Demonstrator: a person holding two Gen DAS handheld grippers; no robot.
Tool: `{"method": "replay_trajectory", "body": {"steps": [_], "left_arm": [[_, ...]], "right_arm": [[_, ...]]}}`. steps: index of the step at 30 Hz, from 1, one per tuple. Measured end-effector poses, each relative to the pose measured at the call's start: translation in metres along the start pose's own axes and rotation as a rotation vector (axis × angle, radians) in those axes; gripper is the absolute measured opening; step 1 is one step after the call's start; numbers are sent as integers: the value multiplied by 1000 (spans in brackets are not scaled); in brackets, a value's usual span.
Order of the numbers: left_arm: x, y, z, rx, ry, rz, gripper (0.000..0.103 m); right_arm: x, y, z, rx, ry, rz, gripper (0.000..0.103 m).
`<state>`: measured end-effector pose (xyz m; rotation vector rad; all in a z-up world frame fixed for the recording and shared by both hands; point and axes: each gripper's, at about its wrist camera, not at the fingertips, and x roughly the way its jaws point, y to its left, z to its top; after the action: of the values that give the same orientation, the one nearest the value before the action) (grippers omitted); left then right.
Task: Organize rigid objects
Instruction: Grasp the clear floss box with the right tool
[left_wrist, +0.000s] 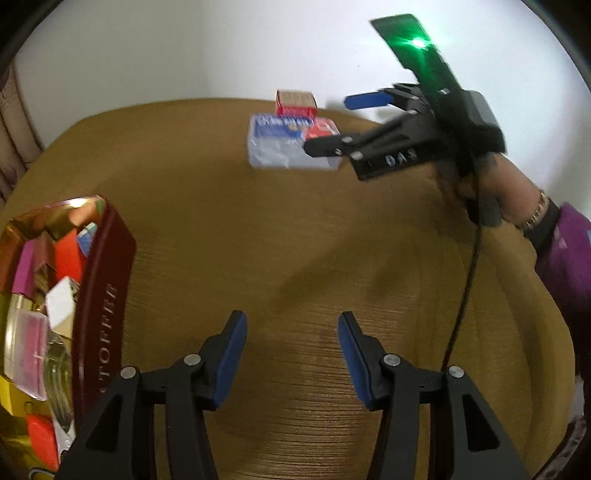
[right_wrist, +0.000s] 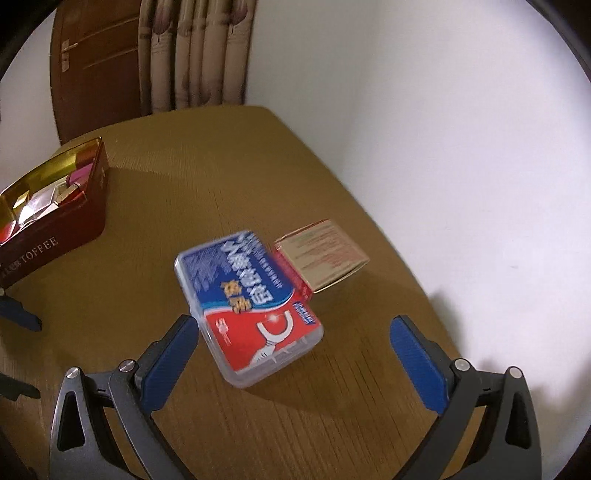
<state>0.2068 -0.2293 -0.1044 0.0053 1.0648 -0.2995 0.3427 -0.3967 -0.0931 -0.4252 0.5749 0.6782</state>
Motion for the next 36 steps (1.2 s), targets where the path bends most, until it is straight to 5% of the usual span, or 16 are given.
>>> {"method": "replay_trajectory", "body": {"steps": [5, 7, 14, 24, 28, 36], "left_arm": [[21, 8, 6, -41, 35, -44, 52], [25, 9, 7, -47, 31, -48, 53], [13, 7, -1, -51, 43, -29, 52], [-19, 8, 16, -68, 82, -26, 53], [-31, -4, 55, 42, -12, -34, 53], [-12, -39, 136, 398, -162, 143, 53]], "right_arm": [[22, 5, 1, -25, 38, 84, 100], [30, 8, 2, -28, 61, 110, 66], [13, 9, -13, 127, 56, 140, 59], [-98, 30, -132, 449, 127, -32, 59], [-127, 42, -174, 550, 95, -91, 60], [-135, 42, -190, 625, 23, -106, 59]]}}
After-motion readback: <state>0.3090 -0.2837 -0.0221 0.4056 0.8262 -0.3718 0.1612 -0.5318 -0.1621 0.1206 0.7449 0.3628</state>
